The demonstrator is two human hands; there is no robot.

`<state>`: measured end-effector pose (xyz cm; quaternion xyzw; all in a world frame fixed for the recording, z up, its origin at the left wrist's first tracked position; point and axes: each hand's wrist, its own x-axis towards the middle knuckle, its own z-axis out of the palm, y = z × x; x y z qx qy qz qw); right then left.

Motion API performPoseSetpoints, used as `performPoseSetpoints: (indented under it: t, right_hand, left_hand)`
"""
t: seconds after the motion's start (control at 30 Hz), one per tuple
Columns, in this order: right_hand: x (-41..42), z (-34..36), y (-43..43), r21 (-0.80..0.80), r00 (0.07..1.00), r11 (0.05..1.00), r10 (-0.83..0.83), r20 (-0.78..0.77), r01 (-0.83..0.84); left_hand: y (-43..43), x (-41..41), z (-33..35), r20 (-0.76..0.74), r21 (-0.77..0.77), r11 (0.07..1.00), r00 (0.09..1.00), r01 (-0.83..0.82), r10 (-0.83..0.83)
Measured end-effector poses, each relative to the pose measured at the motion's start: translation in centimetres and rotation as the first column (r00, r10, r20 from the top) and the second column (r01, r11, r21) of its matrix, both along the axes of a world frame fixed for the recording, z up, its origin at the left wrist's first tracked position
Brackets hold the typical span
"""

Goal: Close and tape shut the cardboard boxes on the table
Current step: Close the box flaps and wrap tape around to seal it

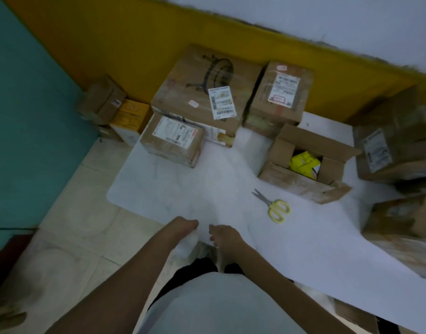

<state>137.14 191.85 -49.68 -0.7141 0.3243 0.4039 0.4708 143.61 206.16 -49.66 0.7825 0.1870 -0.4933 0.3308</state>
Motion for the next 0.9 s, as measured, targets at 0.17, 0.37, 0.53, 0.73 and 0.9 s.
performPoseSetpoints:
  t: [0.17,0.37,0.53,0.73,0.9]
  right_hand:
    - [1.6,2.1,-1.3,0.206,0.956,0.935,-0.268,-0.121,0.288]
    - [-0.4,4.3,-5.2,0.462,0.734,0.593,-0.640,-0.226,0.660]
    - [-1.4,7.4,-10.4,0.565,0.532,0.371,-0.834,-0.146,0.737]
    - [-3.6,10.1,-16.3,0.630,0.462,0.359,-0.887,-0.001,0.689]
    - [-4.4,11.2,-20.1,0.668,0.427,0.383,-0.898,0.107,0.638]
  left_hand:
    - [-2.7,-0.2,3.0,0.138,-0.023,0.993,0.984,0.113,-0.109]
    - [-8.0,-1.0,9.4,0.333,-0.180,0.933,0.912,0.310,-0.239]
    - [-11.9,-0.9,12.9,0.393,-0.356,0.836,0.879,0.418,-0.272]
    - [-16.7,-1.0,15.4,0.414,-0.458,0.731,0.849,0.506,-0.328]
    - [-19.5,-1.2,16.0,0.411,-0.489,0.700,0.845,0.520,-0.341]
